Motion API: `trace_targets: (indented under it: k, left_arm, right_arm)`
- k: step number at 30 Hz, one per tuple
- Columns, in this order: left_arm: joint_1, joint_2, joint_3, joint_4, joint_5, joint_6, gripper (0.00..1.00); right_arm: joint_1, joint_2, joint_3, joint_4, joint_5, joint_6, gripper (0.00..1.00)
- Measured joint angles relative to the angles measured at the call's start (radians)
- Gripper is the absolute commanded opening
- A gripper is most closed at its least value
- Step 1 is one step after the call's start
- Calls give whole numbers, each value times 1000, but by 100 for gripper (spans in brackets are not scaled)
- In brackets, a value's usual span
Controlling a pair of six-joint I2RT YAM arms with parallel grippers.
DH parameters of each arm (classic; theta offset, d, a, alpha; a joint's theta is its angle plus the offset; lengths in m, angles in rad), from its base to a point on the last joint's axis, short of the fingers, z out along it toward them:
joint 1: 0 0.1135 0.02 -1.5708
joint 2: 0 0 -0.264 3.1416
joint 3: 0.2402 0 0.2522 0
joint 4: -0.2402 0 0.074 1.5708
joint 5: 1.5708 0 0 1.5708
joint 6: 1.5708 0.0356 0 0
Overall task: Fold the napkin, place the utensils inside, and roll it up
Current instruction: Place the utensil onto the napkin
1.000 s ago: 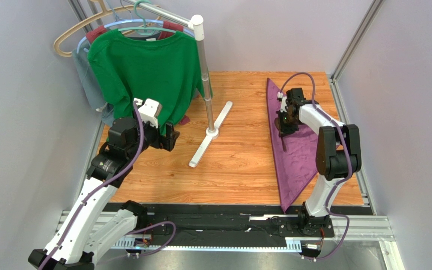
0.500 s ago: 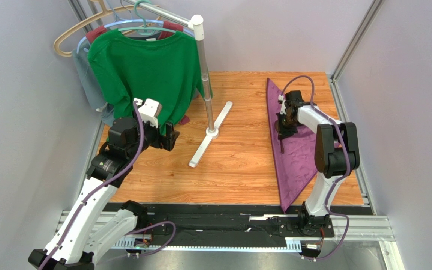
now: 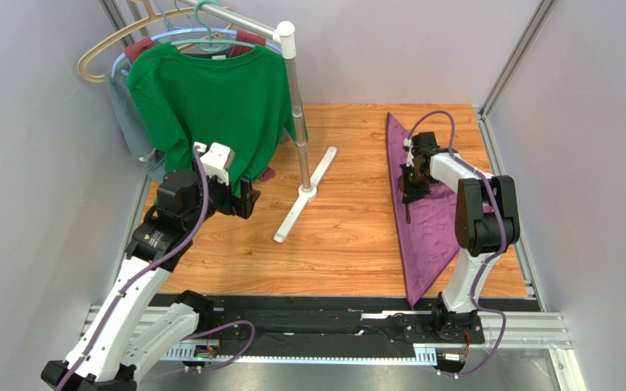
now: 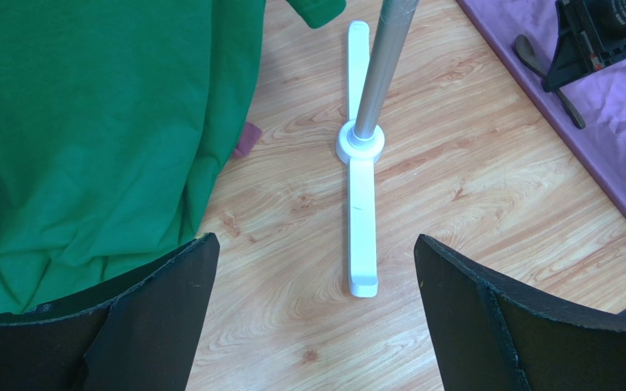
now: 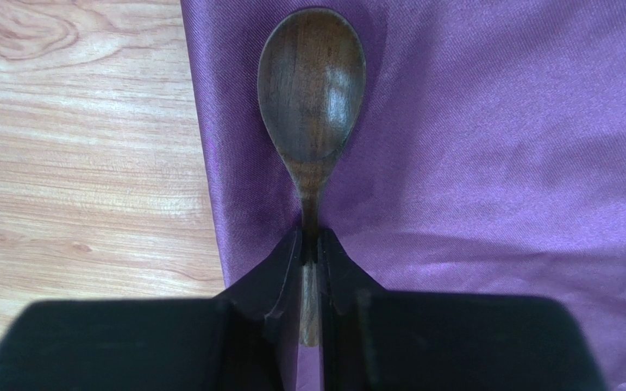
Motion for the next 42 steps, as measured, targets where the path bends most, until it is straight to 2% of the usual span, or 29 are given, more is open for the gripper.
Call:
trace_targets:
  k: [5, 9, 11, 12, 20, 25, 29, 34, 42]
  left_arm:
    - [0, 0, 0, 0, 1, 0, 99]
    - [1, 0, 0, 0, 2, 0, 99]
    - [1, 0, 0, 0, 2, 0, 99]
    - [1, 0, 0, 0, 2, 0, 99]
    - [1, 0, 0, 0, 2, 0, 99]
    - [1, -1, 0, 0, 3, 0, 99]
    - [1, -3, 0, 0, 7, 0, 99]
    - [1, -8, 0, 0, 7, 0, 99]
    - [1, -12, 0, -1, 2, 0, 99]
  right_arm:
    - [0, 0, 0, -2, 6, 0, 29]
    - [0, -6, 0, -12, 5, -1, 33]
    - [0, -21, 0, -21, 5, -3, 44]
    - [0, -34, 0, -27, 5, -4, 45]
    - [25, -169, 0, -105, 32, 17, 41]
    - [131, -279, -61, -143, 59, 79, 41]
    - [195, -305, -105, -150, 58, 127, 40]
    - [183, -253, -62, -124, 79, 164, 36]
    - [179, 10, 227, -61, 179, 164, 33]
